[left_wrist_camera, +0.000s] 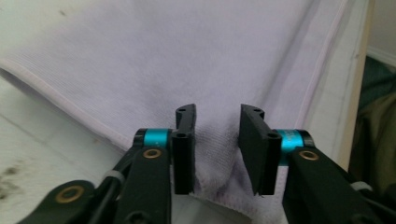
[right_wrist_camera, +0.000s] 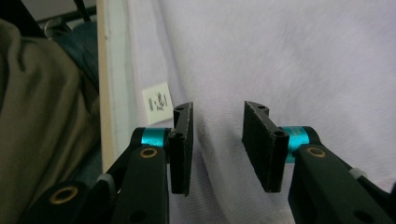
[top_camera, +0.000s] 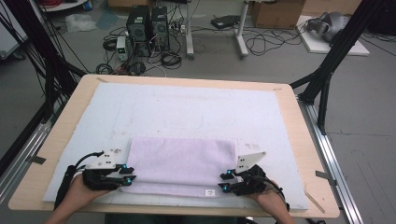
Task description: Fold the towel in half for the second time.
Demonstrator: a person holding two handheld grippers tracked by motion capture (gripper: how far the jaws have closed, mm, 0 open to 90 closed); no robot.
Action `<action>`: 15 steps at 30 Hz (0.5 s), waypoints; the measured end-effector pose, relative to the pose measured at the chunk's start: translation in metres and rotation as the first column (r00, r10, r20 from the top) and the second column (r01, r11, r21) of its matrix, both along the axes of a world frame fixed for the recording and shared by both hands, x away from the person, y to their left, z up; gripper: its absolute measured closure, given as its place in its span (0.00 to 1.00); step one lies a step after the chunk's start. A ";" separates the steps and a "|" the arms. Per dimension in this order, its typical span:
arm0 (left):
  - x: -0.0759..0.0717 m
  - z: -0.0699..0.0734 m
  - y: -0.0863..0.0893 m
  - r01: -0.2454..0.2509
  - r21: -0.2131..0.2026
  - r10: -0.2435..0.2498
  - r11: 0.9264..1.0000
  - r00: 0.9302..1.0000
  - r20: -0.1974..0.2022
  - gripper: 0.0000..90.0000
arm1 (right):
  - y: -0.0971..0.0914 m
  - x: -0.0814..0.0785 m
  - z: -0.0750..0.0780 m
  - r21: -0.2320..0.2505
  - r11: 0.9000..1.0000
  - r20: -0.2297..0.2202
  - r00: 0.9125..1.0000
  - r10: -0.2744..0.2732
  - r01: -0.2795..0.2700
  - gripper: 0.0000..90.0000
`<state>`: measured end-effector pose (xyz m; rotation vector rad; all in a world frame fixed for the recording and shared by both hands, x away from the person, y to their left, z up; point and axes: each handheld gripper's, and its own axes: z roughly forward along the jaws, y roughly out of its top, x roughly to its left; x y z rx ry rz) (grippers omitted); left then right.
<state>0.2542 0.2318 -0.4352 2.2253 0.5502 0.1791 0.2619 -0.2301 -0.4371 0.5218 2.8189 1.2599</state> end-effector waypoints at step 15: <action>-0.014 0.040 0.014 -0.018 -0.056 0.024 0.998 0.994 0.105 0.97 | -0.007 -0.003 0.031 0.100 0.995 0.051 0.999 -0.012 0.007 0.96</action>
